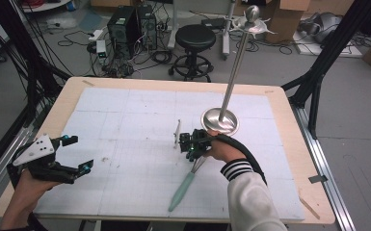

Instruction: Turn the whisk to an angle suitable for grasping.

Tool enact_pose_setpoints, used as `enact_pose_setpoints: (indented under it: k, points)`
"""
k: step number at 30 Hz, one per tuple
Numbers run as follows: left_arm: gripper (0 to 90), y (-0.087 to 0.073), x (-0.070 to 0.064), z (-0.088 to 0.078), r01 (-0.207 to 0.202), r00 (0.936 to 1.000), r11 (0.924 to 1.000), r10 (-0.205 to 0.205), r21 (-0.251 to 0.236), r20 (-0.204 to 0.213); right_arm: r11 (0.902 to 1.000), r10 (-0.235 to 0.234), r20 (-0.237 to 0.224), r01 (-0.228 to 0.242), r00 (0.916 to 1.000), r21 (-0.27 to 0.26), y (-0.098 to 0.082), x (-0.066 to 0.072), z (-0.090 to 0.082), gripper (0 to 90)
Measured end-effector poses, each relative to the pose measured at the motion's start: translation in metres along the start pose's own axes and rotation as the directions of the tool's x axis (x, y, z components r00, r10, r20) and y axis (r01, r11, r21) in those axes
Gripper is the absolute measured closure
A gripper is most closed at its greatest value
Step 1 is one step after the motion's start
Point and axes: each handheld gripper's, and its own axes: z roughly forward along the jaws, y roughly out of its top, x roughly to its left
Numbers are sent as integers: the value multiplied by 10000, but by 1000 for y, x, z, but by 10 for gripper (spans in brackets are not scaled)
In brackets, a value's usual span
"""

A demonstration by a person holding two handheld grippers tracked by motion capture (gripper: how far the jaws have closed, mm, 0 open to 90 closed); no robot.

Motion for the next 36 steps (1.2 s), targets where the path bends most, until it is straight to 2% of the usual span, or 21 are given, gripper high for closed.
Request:
enact_pose_setpoints:
  k: [13, 28, 36]
  points:
    - [17, 0, 0, 1, -6, 10000, 10000, 6, 23, 26, 9998, 191, 83, -191, 9998, 14, -11, 3, -7, 897]
    - [17, -1, -1, 2, -6, 10000, 10000, 6, 75, 10, 9987, 464, 230, -460, 9987, -200, -24, 6, -14, 889]
    - [17, -1, -1, 2, -5, 10000, 9999, 4, 118, 19, 9984, 398, 289, -386, 9988, -412, -26, 7, -19, 867]
